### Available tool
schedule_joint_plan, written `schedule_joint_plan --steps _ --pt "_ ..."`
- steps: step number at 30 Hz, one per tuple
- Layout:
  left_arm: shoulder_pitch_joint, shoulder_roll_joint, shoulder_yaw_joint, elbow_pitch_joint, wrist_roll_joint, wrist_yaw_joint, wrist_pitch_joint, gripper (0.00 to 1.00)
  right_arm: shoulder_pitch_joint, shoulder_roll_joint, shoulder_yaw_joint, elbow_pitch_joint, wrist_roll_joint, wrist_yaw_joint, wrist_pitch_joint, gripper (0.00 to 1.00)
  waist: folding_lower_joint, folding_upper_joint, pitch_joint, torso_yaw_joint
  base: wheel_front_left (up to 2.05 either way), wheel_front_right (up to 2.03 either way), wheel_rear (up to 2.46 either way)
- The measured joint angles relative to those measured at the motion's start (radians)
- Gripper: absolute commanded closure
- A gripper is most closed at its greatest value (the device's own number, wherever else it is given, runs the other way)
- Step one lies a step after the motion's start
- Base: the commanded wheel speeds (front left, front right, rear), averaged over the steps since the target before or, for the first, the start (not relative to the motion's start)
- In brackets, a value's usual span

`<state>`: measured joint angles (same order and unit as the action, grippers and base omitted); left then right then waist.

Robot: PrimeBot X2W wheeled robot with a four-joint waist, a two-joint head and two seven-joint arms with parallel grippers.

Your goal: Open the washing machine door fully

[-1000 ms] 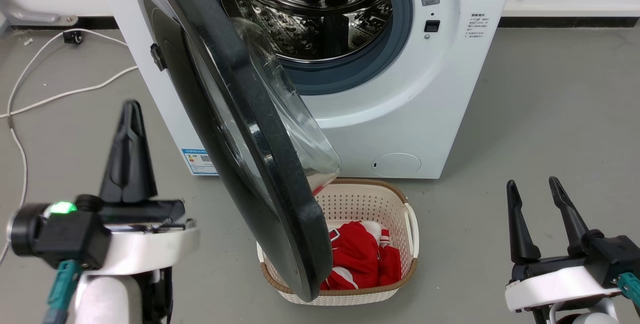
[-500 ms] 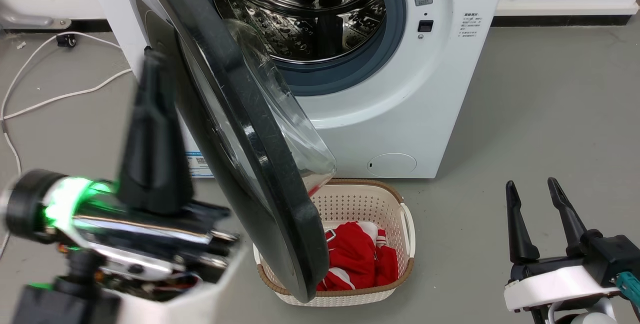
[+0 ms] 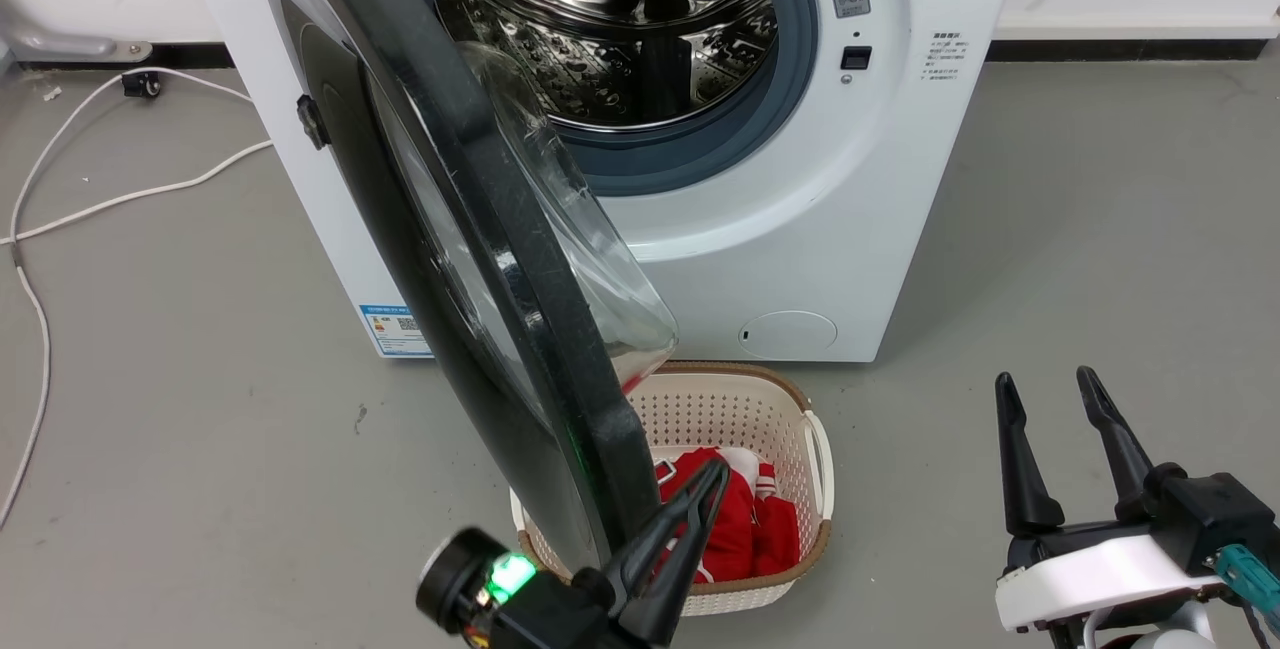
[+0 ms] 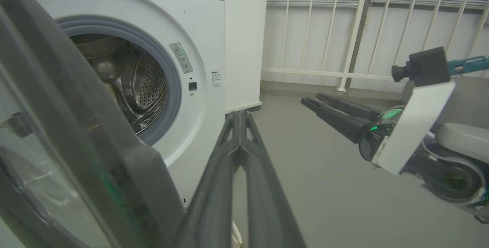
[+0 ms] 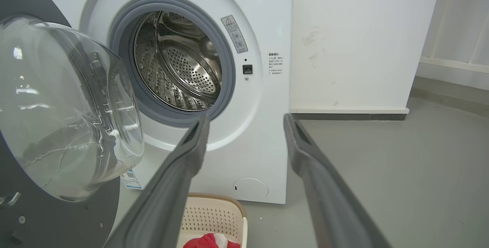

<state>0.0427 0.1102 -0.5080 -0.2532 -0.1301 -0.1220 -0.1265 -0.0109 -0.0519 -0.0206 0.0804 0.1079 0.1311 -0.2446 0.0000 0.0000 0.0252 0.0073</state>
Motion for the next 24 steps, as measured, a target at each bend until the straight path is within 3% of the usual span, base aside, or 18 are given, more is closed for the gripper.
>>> schedule_joint_plan --steps 6,15,24 --pt "0.042 -0.003 -0.007 0.086 -0.016 0.026 0.033 1.0 0.0 0.0 0.004 0.004 0.015 0.0 0.003 0.0 0.0 0.0 0.012 -0.001 0.0 0.0 0.0" --pt "-0.065 -0.032 0.019 0.213 -0.016 0.063 -0.018 1.0 -0.013 0.0 0.017 0.006 0.024 0.0 0.006 0.0 0.0 0.0 0.045 0.001 0.0 0.0 0.0" --pt "-0.098 -0.051 0.02 0.253 -0.04 0.077 -0.063 1.0 -0.014 0.0 0.019 0.017 0.035 0.0 0.006 0.0 0.0 0.0 0.06 0.001 0.0 0.0 0.0"
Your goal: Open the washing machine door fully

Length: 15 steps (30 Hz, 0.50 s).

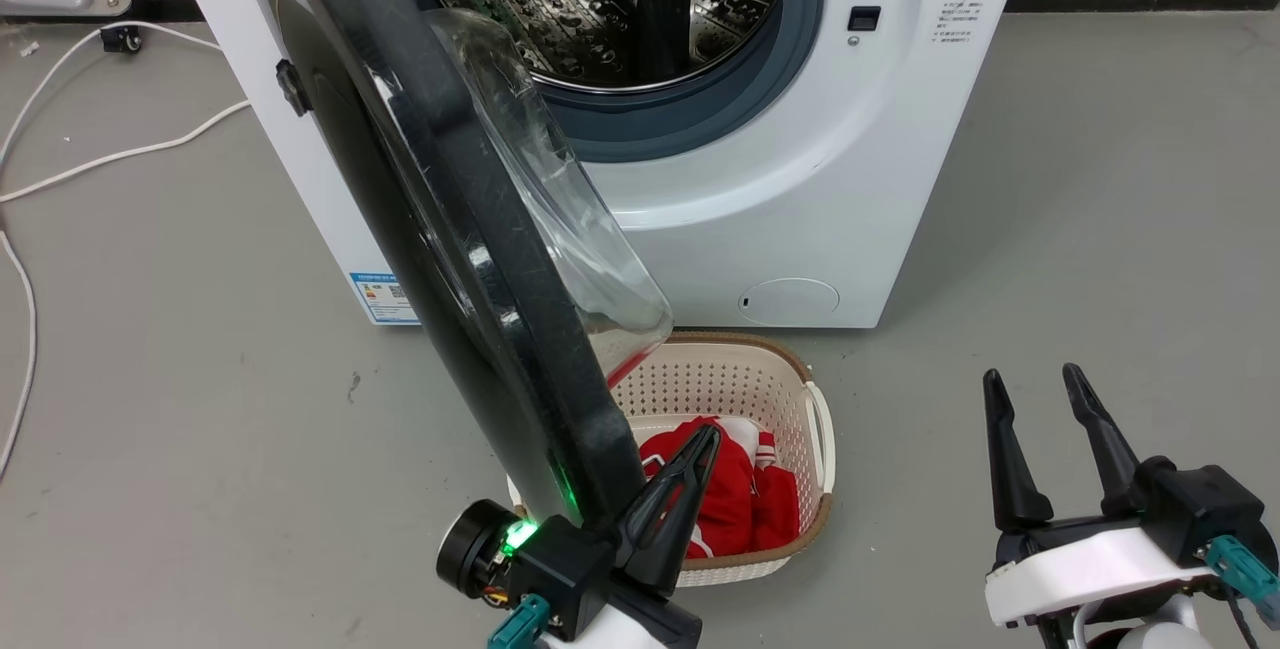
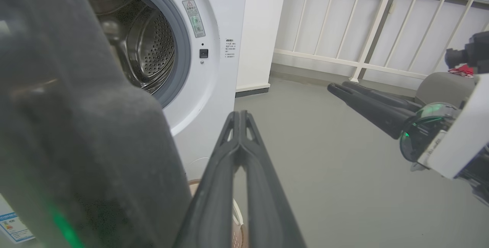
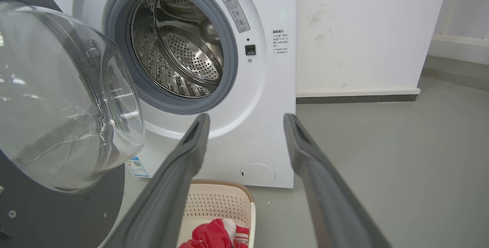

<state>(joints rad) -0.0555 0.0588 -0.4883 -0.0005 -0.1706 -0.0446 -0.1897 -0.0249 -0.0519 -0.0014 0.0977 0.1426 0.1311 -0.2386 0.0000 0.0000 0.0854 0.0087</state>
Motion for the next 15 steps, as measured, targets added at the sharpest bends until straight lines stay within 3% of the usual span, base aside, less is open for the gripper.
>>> schedule_joint_plan --steps 15 --pt "0.15 0.051 0.036 -0.109 0.01 0.102 -0.011 1.0 0.005 0.0 0.012 0.015 -0.002 0.0 0.008 0.0 0.0 0.0 -0.02 0.045 0.0 0.0 0.0"
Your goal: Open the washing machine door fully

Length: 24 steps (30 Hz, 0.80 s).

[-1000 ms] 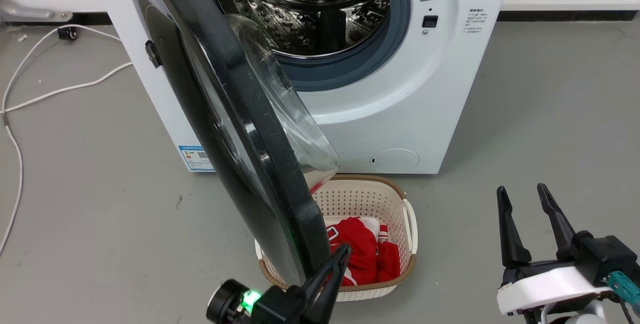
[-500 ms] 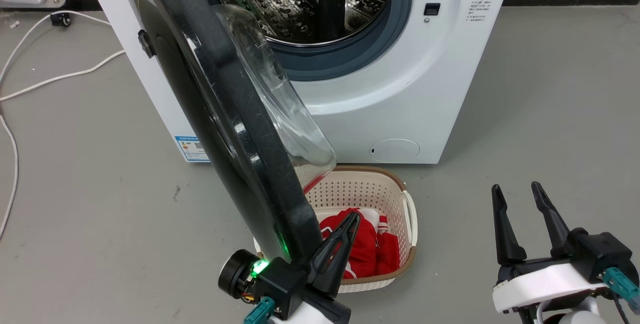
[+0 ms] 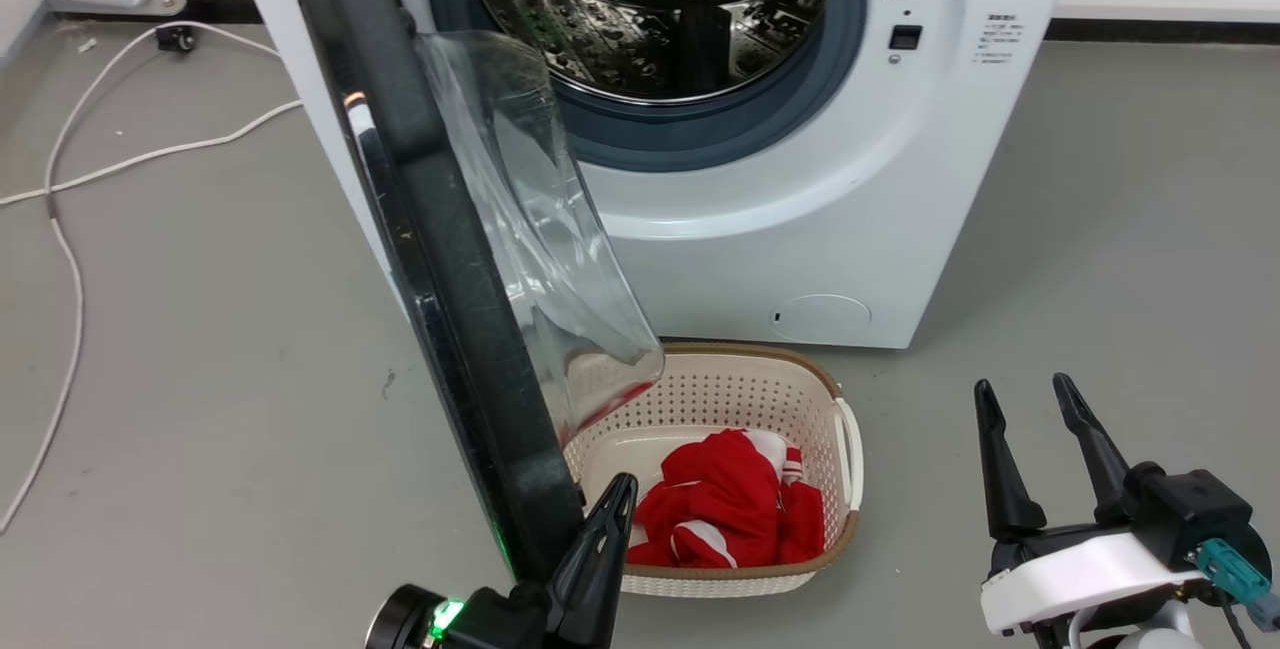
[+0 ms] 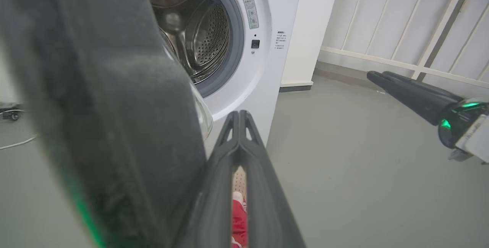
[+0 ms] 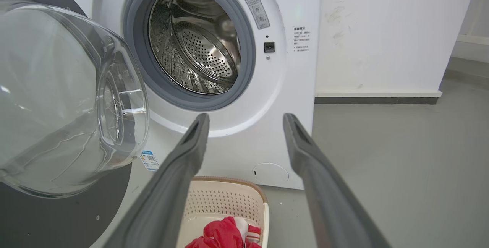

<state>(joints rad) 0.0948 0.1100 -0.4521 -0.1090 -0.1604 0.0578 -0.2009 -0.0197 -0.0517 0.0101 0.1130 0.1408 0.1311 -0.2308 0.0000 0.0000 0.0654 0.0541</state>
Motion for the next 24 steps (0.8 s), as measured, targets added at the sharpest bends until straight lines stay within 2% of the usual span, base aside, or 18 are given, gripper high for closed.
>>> schedule_joint_plan --steps 9,14,19,21,24 --pt "0.049 0.003 0.03 -0.032 -0.013 0.048 0.004 1.0 0.012 0.0 -0.013 -0.031 -0.009 0.0 0.013 0.0 0.0 0.0 -0.009 0.096 0.0 0.0 0.0" --pt "0.053 0.015 0.091 -0.028 -0.032 0.084 -0.005 1.0 0.02 0.0 -0.009 -0.043 -0.009 0.0 0.021 0.0 0.0 0.0 -0.013 0.159 0.0 0.0 0.0" --pt "0.054 0.026 0.151 -0.021 -0.068 0.1 -0.015 1.0 0.021 0.0 -0.008 -0.051 -0.009 0.0 0.031 0.0 0.0 0.0 -0.012 0.213 0.0 0.0 0.0" --pt "0.032 0.051 0.209 0.008 -0.096 0.102 -0.023 1.0 0.021 0.001 -0.008 -0.066 -0.012 0.0 0.04 0.0 0.0 0.0 -0.005 0.245 0.0 0.0 0.0" --pt "-0.003 0.067 0.253 0.043 -0.124 0.099 -0.03 1.0 0.019 0.001 -0.004 -0.076 -0.019 0.0 0.047 0.0 0.0 0.0 0.007 0.257 0.0 0.0 0.0"
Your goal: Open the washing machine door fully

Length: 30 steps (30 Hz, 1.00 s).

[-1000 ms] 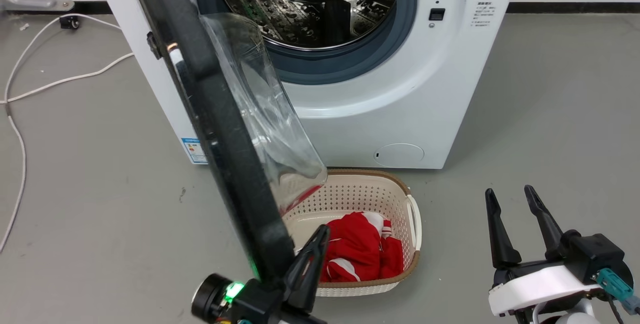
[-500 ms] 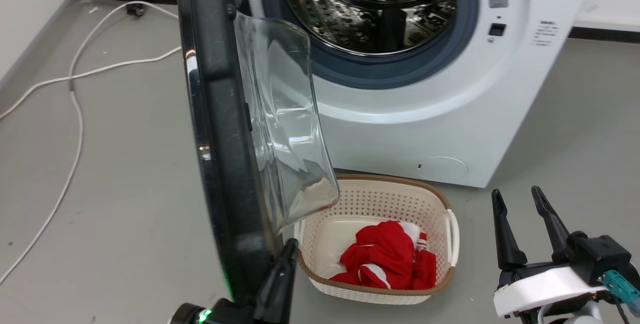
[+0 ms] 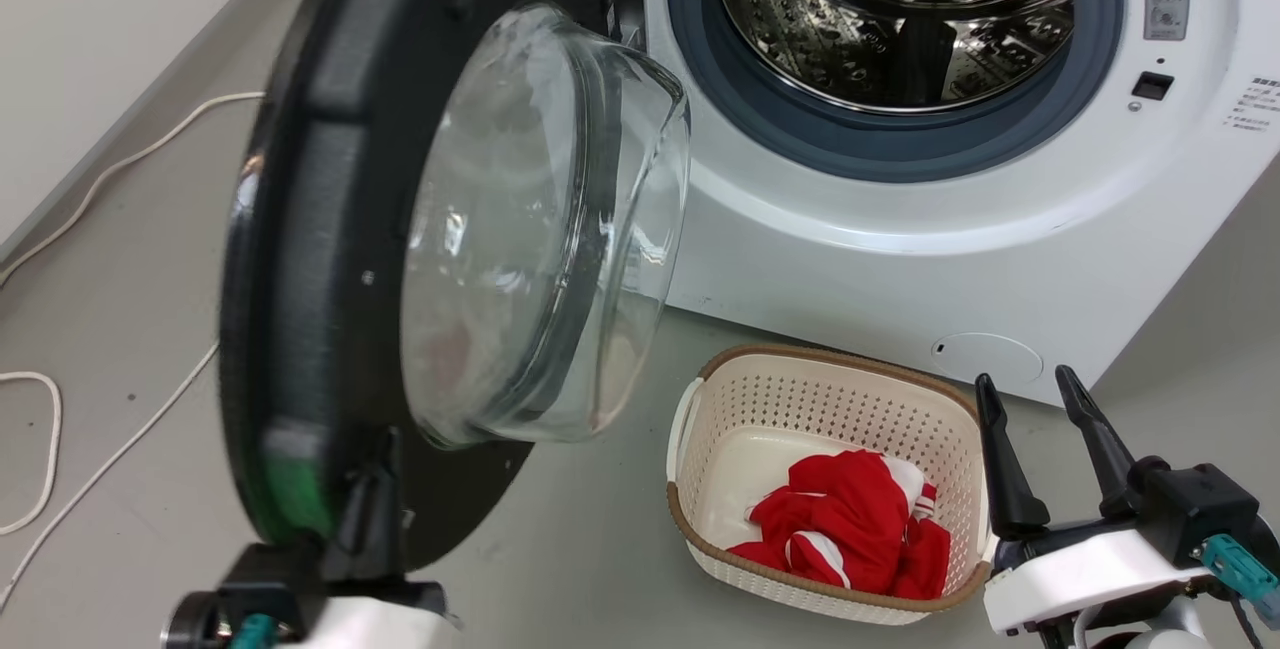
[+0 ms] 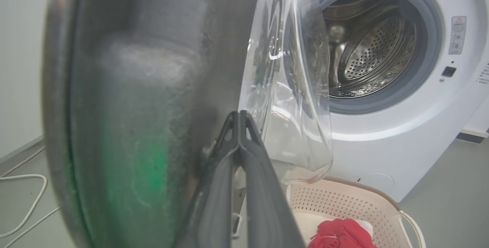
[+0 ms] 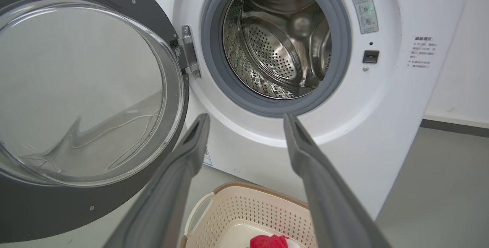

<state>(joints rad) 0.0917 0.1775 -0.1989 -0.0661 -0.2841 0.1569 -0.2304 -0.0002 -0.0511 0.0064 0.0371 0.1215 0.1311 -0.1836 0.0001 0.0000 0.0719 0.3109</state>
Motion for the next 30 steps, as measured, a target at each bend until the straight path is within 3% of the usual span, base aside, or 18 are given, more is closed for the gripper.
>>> schedule_joint_plan --steps 8,16,23,30 --pt "-0.096 0.053 0.163 0.098 -0.079 0.001 -0.02 1.0 -0.009 0.0 0.004 -0.027 -0.018 0.0 0.017 0.0 0.0 0.0 0.035 -0.003 0.0 0.0 0.0" --pt "-0.208 0.137 0.285 0.225 -0.129 -0.035 -0.028 1.0 -0.026 0.0 0.011 -0.044 -0.026 0.0 0.025 0.0 0.0001 0.0 0.074 -0.026 0.0 0.0 0.0" --pt "-0.319 0.224 0.383 0.394 -0.167 -0.099 -0.031 1.0 -0.041 0.0 0.002 -0.061 -0.036 0.0 0.03 0.0 0.0001 0.0 0.112 -0.05 0.0 0.0 0.0" --pt "-0.379 0.24 0.426 0.482 -0.149 -0.14 -0.033 1.0 -0.046 0.0 -0.006 -0.067 -0.042 0.0 0.03 0.0 0.0001 0.0 0.126 -0.055 0.0 0.0 0.0"
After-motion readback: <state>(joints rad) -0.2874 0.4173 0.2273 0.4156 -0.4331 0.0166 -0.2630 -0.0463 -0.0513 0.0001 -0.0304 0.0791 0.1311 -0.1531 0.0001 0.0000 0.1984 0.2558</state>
